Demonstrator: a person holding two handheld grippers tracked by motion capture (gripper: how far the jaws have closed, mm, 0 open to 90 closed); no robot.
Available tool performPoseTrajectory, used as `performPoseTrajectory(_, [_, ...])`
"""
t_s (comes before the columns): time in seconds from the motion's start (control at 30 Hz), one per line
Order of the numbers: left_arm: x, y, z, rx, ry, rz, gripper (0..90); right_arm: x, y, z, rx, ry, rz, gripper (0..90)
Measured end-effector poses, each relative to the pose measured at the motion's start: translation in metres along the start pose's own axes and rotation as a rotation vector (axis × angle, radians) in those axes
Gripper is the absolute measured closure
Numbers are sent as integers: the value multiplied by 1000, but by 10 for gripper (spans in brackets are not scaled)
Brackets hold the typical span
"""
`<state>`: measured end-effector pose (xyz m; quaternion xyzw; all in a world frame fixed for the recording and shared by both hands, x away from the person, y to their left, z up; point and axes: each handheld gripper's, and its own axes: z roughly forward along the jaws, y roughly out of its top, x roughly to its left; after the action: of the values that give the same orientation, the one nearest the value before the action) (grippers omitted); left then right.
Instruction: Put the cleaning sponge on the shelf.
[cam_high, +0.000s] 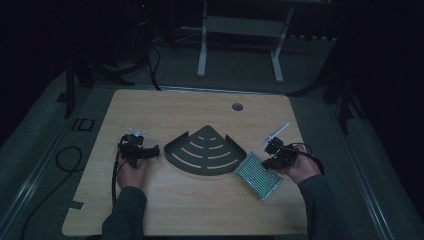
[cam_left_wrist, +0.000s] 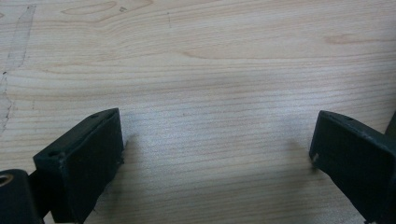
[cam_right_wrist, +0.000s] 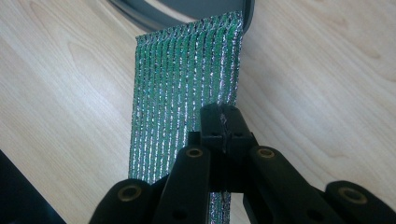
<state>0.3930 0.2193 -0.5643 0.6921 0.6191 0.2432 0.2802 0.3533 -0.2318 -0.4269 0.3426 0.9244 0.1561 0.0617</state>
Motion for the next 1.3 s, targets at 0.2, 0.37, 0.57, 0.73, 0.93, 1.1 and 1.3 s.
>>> performPoseTrajectory(0.2, [0, 0, 0, 0, 0, -1, 34, 0, 10, -6, -12, -6, -11, 896])
performPoseTrajectory(0.37, [0, 0, 0, 0, 1, -2, 33, -1, 20, -11, -35, -5, -14, 897])
performPoseTrajectory(0.57, [0, 0, 0, 0, 1, -1, 34, -2, 28, -13, -50, -4, -14, 896])
performPoseTrajectory(0.73, [0, 0, 0, 2, 0, -1, 34, -5, 34, -15, -62, -2, -9, 897])
performPoseTrajectory(0.93, [0, 0, 0, 1, 1, -2, 34, -7, 42, -17, -74, -4, -9, 896])
performPoseTrajectory(1.1, [0, 0, 0, 3, 1, 0, 34, -8, 48, -18, -90, -6, -2, 896])
performPoseTrajectory(1.3, [0, 0, 0, 3, 1, 0, 34, -9, 54, -17, -98, -6, -1, 896])
